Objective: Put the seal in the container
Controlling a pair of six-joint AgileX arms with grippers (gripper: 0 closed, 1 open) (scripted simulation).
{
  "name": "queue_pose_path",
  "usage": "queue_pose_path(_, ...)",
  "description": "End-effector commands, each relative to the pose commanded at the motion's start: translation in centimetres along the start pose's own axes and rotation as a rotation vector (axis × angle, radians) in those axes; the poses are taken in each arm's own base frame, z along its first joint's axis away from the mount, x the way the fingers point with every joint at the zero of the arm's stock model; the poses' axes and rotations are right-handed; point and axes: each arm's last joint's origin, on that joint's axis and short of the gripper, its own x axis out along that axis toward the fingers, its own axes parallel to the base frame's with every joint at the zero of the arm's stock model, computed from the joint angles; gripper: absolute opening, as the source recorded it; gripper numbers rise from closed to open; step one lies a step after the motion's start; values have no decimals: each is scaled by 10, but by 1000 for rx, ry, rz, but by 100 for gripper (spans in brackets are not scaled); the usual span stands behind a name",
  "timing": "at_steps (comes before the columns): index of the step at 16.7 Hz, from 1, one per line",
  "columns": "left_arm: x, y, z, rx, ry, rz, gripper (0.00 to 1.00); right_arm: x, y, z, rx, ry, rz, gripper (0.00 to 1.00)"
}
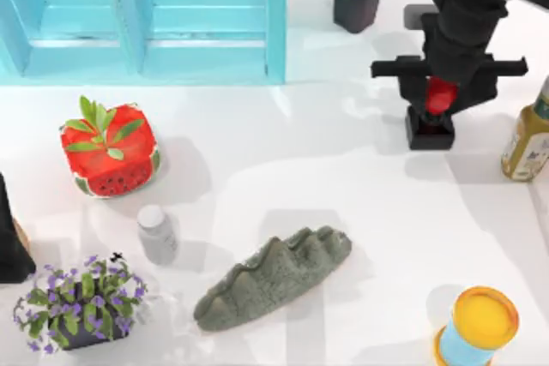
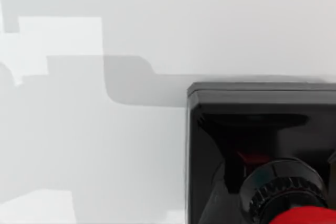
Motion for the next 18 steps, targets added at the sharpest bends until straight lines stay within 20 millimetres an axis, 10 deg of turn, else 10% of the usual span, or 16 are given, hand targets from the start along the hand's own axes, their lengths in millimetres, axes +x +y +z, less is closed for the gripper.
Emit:
queue_pose_path(8, 0, 0, 0, 0, 0, 0, 100, -2, 1, 0, -1, -3, 3, 0)
queue_pose_path(18, 0, 0, 0, 0, 0, 0, 100, -99, 3, 8, -12, -13, 46, 0)
